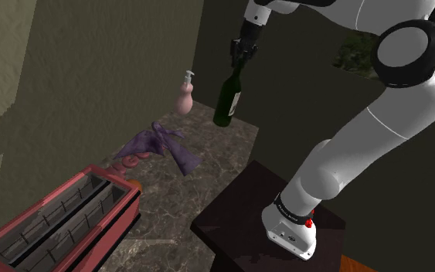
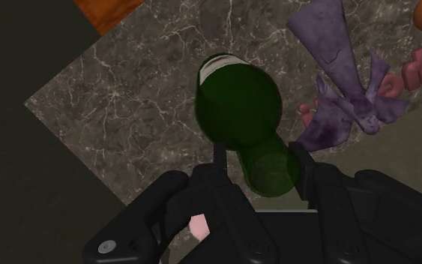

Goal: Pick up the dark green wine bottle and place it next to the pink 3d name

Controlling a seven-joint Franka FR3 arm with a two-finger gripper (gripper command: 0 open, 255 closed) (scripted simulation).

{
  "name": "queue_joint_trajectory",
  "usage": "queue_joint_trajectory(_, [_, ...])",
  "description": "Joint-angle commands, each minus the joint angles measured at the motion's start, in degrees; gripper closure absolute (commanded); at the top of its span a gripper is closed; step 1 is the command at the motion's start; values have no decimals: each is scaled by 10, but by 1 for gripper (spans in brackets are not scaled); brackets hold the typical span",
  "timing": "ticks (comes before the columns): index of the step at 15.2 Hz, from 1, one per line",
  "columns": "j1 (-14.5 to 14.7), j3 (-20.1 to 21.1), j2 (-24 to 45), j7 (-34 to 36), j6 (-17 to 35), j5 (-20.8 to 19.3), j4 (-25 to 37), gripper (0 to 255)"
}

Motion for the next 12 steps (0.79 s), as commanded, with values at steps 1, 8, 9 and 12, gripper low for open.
queue_joint_trajectory(1, [8,16,-22,27,-19,-4,-3,255])
queue_joint_trajectory(8, [35,78,-85,115,-74,-3,-8,255])
queue_joint_trajectory(9, [39,87,-92,128,-82,-1,-6,255])
queue_joint_trajectory(12, [50,114,-108,165,-108,6,4,255])
